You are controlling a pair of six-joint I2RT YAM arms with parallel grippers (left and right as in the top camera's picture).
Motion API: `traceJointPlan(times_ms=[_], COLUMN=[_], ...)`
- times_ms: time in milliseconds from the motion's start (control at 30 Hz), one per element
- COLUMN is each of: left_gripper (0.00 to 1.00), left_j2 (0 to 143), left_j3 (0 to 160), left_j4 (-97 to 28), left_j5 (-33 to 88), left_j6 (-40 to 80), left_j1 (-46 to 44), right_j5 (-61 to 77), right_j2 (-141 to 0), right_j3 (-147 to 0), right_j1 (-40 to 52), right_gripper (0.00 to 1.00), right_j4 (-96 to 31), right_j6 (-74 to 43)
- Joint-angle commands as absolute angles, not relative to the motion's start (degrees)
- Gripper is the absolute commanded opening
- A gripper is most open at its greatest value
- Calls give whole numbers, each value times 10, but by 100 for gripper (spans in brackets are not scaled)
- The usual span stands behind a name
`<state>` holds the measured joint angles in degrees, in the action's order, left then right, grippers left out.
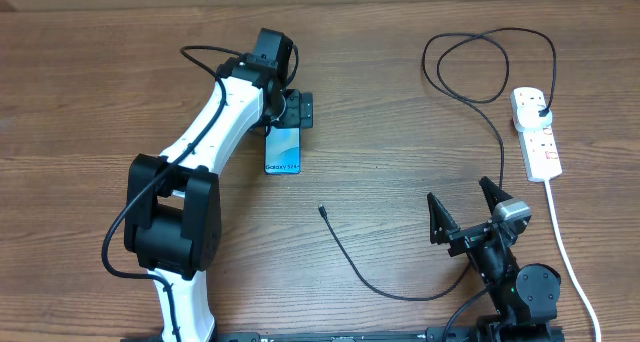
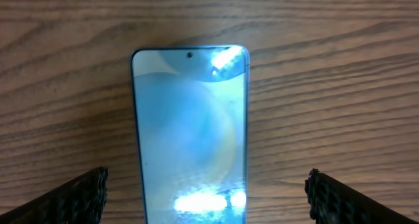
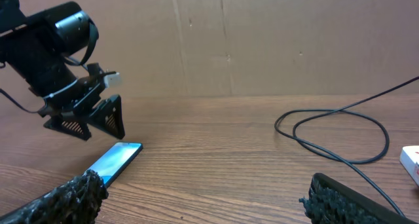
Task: Plug charger to phone and switch on socket
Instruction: 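Reach the left gripper forward over the Galaxy S24+ phone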
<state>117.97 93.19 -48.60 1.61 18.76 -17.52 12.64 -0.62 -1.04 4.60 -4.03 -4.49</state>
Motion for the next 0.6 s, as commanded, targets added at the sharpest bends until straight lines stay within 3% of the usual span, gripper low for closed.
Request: traceJointPlan(times_ms=[0,333,567], left_gripper=[100,99,87], left_j2=[1170,1170,1170], left_j3=[907,808,782], left_j4=[-473,-366,-357], left_j5=[2,0,1], left_j6=[196,210,215], left_j1=[-173,-177,-180], right_j5=[121,121,121], right_j2=[-2,-2,-2], right_j3=[-4,-4,-4], right_j1=[48,48,48], right_gripper=[100,100,100], right_j4=[-37,-37,-37], right_j6=[-44,-44,-44])
